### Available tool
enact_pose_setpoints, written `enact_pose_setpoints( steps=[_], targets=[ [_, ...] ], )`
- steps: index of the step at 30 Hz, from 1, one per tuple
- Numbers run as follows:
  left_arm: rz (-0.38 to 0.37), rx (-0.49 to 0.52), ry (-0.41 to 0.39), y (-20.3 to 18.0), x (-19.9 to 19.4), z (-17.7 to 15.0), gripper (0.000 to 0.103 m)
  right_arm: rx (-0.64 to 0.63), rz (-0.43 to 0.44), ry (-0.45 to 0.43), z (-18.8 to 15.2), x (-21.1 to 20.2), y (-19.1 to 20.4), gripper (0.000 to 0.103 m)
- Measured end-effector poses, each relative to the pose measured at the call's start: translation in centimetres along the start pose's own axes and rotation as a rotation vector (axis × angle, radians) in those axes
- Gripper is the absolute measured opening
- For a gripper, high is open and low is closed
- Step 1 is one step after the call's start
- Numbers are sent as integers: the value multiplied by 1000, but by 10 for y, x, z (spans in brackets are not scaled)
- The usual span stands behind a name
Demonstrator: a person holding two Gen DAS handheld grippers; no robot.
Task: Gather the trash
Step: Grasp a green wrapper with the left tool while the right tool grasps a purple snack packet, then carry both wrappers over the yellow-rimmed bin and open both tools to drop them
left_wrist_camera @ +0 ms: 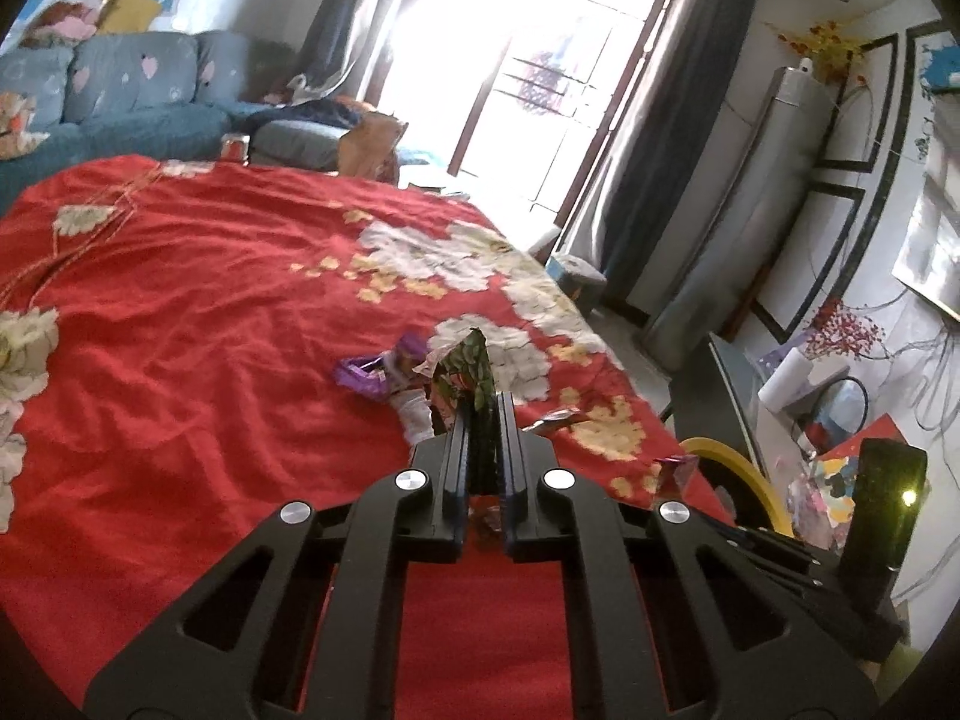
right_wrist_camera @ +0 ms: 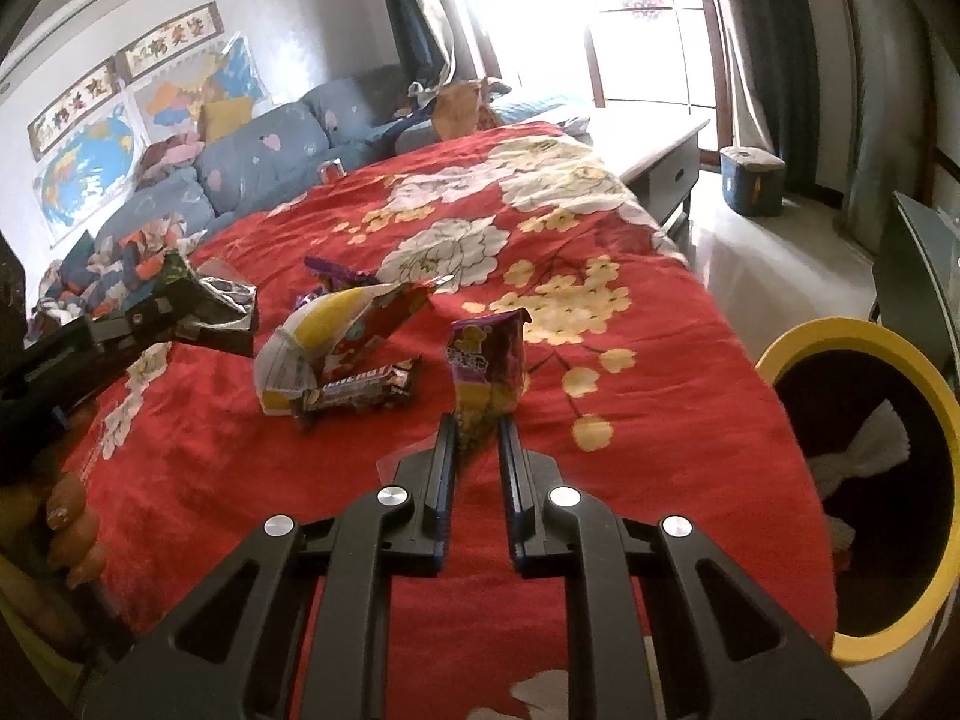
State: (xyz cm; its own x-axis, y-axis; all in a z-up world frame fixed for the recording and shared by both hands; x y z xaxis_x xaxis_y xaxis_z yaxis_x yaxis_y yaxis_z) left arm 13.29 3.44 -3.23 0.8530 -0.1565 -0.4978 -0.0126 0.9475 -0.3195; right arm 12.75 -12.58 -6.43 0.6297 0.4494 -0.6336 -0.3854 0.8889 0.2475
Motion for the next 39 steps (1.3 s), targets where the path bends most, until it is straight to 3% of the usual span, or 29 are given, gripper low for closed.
enact_pose_setpoints(
  steps=[13, 39],
  targets=[
    [-97, 77, -12, -49, -15, 0, 4, 34, -32, -73, 12, -32, -24, 14],
    [-202, 193, 43, -119, -7, -24, 4, 153, -118, -160, 19, -71, -88, 14]
  ],
)
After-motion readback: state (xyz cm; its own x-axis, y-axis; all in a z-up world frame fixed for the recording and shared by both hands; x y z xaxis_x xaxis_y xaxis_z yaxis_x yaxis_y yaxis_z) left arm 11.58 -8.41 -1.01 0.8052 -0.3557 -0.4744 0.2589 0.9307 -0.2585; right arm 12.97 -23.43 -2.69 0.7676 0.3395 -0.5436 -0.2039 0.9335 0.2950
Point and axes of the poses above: each gripper's, at about its wrist camera, not at the fingertips, and x roughly the way its jaws point, y to its left, z to its top, the point moved 2 cm from there along x, roughly the way its jaws point, and after that the axes turned 2 degrees about z, right-handed, at the moved point
